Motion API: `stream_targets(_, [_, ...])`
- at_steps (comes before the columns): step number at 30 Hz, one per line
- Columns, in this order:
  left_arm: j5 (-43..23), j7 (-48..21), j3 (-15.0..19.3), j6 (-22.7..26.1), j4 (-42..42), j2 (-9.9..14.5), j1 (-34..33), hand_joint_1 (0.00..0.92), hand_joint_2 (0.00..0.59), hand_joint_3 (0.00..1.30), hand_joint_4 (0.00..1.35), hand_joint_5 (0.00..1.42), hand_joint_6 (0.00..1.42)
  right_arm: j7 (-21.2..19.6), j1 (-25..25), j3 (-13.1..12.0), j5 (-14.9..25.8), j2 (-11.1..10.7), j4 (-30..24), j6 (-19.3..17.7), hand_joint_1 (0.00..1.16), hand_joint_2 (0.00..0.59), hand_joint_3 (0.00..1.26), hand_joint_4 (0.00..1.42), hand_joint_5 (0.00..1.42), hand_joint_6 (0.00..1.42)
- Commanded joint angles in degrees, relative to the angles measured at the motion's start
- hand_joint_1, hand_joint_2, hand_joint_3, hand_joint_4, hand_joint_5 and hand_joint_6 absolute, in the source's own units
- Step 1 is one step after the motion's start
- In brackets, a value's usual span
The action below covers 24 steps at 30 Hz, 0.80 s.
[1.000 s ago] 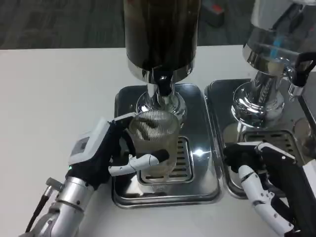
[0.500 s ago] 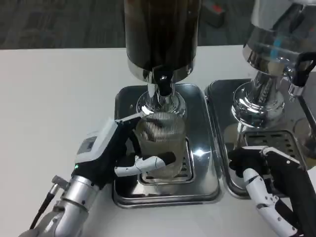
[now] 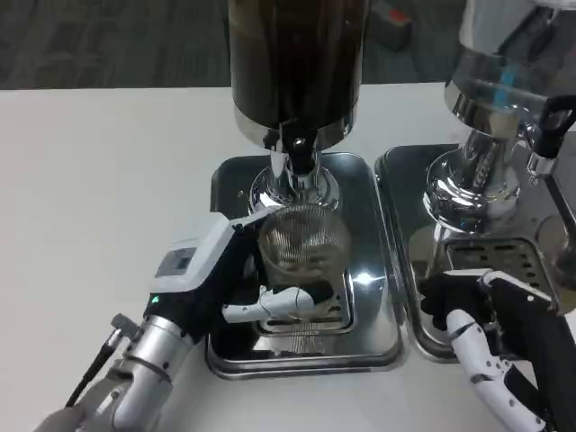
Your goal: Grasp the cup under the faucet to collect the drink, then remove the cup.
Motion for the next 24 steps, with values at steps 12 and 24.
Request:
stream_targets(12, [2.3, 2.9, -0.4, 2.7, -3.7, 2.1, 1.3, 0.082, 0.022, 0.21, 0.39, 0.61, 0.93, -0.5, -0.4, 0.0, 0.5, 0.4, 0.4, -0.2, 0.37, 0.479, 0.57, 0.55, 0.57, 0.74])
stream_targets(24, [1.2, 3.1, 0.8, 1.5, -7.4, 3.9, 3.0, 0.09, 0.028, 0.21, 0.38, 0.6, 0.89, -0.8, -1.6, 0.1, 1.2, 0.7, 2.0, -0.6, 0.37, 0.479, 0.57, 0.55, 0.59, 0.77])
